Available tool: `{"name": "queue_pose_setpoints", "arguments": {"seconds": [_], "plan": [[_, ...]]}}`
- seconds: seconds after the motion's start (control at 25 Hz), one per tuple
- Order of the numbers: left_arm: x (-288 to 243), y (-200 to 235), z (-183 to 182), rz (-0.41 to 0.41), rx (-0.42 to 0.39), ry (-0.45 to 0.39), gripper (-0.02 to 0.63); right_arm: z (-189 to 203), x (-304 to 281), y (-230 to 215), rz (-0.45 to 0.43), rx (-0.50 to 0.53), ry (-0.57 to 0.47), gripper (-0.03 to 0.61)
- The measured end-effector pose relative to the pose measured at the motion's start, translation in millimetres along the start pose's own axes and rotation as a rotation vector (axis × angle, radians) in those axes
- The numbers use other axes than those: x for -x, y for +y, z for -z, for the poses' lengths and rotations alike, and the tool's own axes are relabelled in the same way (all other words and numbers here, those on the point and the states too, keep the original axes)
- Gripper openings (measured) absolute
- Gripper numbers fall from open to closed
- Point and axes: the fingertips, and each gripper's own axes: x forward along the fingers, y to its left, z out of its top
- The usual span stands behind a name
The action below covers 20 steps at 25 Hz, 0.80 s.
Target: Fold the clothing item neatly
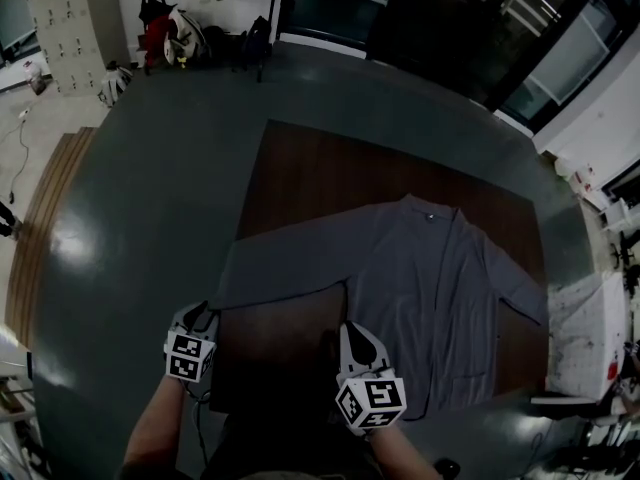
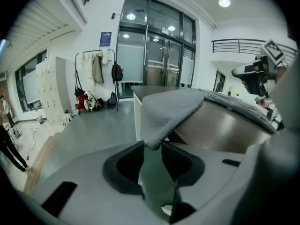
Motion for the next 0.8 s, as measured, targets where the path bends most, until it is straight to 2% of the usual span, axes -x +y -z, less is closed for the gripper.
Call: {"name": "queue_pose_setpoints", "arguments": {"seconds": [0.08, 0.12, 0.36, 0.56, 0.8], "plan": [[3, 3, -2, -0.008, 0.002, 0.0, 0.115, -1, 1, 2, -0.002, -0.004, 0.0, -0.012], [5, 6, -3, -0.019, 0.009, -0.006, 0.053, -1, 1, 3, -0.004, -0.004, 0.0, -0.012], [22, 10, -29, -0.05, 0.028, -0.07, 0.034, -7, -2, 9, -0.042, 0.012, -0.005, -0.012], [45, 16, -77, -0.067, 0.041, -0.204, 0.032, -12, -1, 15, -0.035, 0.004, -0.031, -0.012], [62, 6, -142, -0.084, 0.003, -0.323, 0.032, -31, 5, -1, -0.009, -0.025, -0.07, -0.012]]}}
